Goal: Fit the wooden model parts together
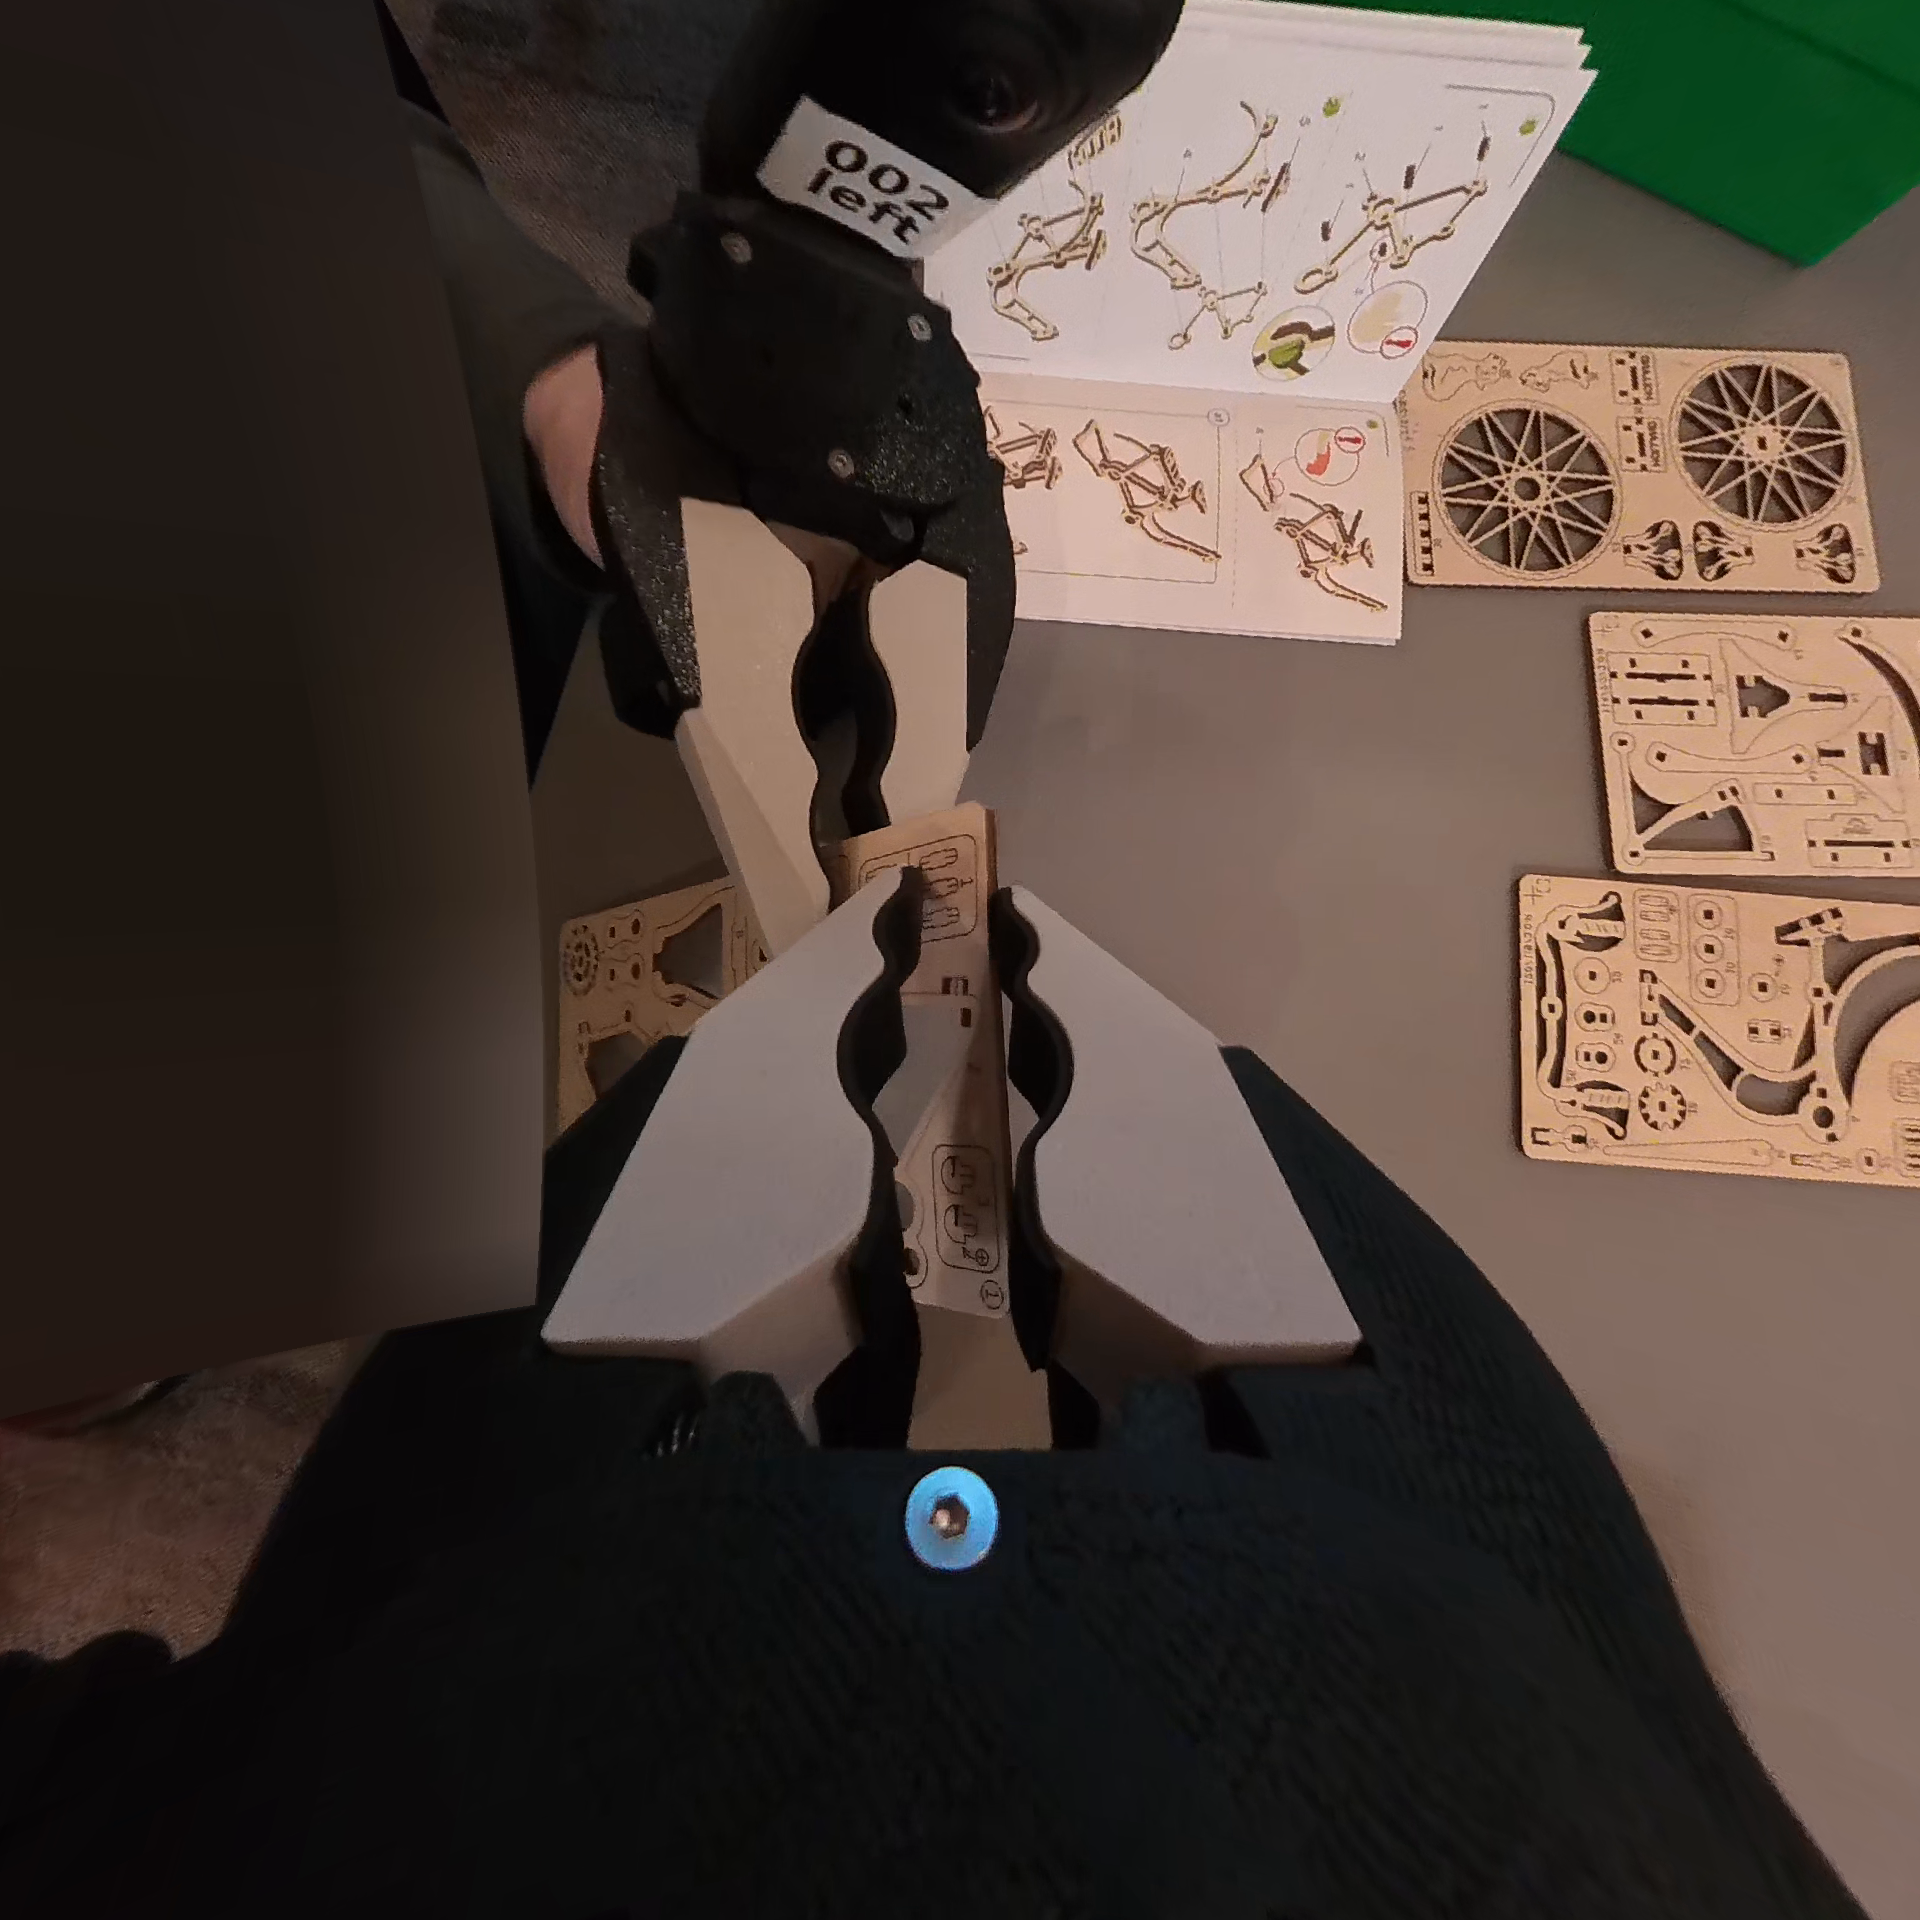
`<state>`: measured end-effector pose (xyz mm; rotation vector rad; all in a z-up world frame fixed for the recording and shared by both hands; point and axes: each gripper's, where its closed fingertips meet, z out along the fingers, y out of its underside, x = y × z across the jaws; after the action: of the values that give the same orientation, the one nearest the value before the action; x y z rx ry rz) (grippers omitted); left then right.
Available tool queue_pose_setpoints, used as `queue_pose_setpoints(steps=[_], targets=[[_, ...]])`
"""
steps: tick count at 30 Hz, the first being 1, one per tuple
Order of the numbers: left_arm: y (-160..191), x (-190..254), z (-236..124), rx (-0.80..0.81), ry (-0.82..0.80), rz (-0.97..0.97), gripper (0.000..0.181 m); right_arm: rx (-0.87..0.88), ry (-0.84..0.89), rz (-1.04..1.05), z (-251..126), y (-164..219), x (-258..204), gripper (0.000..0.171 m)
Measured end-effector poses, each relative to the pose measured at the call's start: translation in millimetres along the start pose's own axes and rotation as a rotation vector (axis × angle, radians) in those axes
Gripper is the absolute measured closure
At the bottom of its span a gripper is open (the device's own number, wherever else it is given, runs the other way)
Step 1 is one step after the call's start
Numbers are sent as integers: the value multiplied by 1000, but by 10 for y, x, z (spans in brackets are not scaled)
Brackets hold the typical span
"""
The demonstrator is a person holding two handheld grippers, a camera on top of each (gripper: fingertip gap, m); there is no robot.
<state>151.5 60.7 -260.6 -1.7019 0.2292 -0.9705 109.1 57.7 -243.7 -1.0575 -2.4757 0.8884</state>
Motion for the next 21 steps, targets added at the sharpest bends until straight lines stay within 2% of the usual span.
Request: queue_pose_setpoints(steps=[11, 13, 21], targets=[[-69, 31, -36, 46, 50, -40, 179, 122, -108, 100, -31, -93, 4, 158], [-136, 62, -68, 89, 81, -78, 180, 164, -99, 103, -75, -155, 30, 152], [-386, 216, -163, 226, 204, -301, 181, 310, -66, 75, -339, -390, 21, 151]])
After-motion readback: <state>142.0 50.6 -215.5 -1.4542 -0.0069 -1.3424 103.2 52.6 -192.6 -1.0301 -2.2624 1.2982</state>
